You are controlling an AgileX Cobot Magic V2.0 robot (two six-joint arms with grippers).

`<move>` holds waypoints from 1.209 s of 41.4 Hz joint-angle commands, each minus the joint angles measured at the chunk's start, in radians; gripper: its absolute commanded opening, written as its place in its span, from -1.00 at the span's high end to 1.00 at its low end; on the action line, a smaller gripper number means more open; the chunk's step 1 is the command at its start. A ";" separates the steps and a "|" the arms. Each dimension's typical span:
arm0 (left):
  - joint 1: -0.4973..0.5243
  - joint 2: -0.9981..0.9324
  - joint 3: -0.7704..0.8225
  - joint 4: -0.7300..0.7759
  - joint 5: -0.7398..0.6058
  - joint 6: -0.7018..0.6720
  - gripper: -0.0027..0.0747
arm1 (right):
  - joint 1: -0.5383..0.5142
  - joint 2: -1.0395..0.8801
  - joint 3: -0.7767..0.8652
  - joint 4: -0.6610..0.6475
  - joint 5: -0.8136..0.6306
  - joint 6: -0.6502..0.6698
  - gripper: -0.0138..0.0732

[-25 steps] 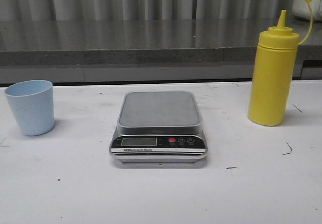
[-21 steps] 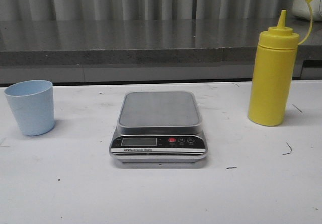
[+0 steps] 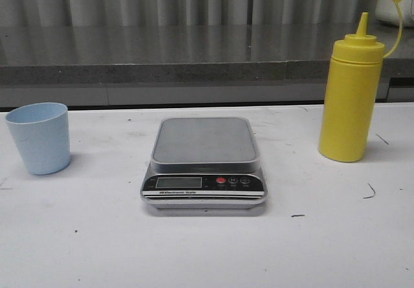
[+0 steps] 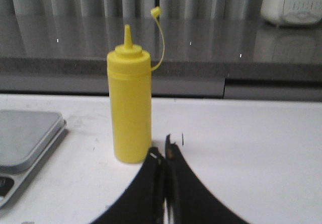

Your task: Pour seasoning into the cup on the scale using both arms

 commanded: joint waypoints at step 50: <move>0.004 0.386 -0.802 -0.036 0.591 -0.005 0.98 | -0.006 0.420 -0.690 -0.012 0.525 -0.010 0.84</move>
